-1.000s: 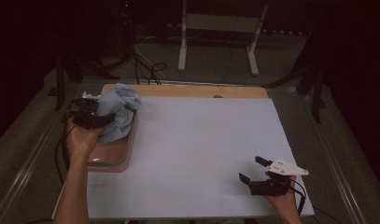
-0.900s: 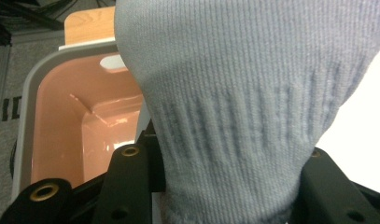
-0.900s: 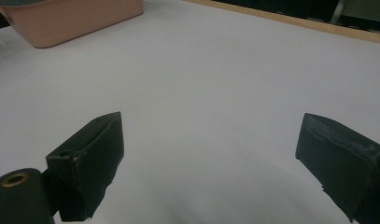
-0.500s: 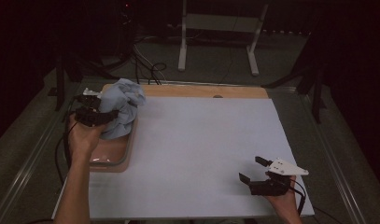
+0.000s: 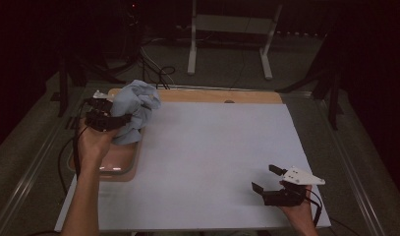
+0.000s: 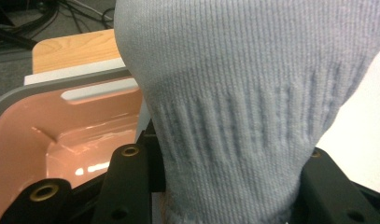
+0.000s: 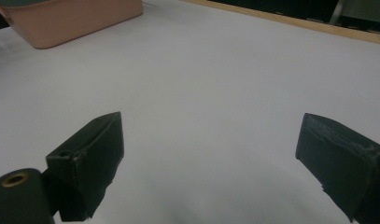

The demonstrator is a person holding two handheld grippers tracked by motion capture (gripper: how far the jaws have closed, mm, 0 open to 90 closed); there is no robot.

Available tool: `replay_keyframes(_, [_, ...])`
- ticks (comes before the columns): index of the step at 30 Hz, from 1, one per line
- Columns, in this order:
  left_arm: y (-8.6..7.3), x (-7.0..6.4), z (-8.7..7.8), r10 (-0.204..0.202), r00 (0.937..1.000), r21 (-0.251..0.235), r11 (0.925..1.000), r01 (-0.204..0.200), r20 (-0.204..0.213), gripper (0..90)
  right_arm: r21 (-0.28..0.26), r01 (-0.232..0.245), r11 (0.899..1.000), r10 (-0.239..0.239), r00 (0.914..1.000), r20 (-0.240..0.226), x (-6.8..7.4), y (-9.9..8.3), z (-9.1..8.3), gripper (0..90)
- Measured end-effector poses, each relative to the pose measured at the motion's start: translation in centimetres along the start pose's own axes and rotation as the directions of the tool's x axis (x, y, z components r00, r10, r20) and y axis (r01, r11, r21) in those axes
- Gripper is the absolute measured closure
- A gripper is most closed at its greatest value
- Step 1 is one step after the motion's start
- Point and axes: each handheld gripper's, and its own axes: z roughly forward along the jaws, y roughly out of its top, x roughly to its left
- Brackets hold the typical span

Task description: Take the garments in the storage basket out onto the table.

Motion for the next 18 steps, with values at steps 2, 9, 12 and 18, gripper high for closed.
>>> replay_keyframes(2, [0.1, -0.2, 0.1, 0.005, 1.0, 0.001, 1.0, -0.005, 0.003, 58.7, 0.0, 0.0, 1.0, 0.0, 1.0, 0.0, 0.0, 0.0, 0.0, 7.9])
replay_keyframes(9, [0.5, -1.0, 0.3, 0.017, 0.9997, 0.0, 0.9998, -0.017, 0.016, 58.7, 0.0, -0.001, 1.0, 0.001, 1.0, 0.0, 0.0, 0.0, 0.0, 7.9])
replay_keyframes(12, [0.6, -1.4, 0.5, 0.023, 0.9994, -0.002, 0.9997, -0.023, 0.025, 58.7, 0.0, -0.001, 1.0, 0.001, 1.0, -0.001, 0.0, 0.0, 0.0, 7.9])
replay_keyframes(18, [0.8, -2.1, 0.8, 0.034, 0.9987, -0.002, 0.9994, -0.034, 0.038, 58.6, -0.001, -0.002, 1.0, 0.002, 1.0, 0.0, 0.0, 0.0, 0.0, 7.9])
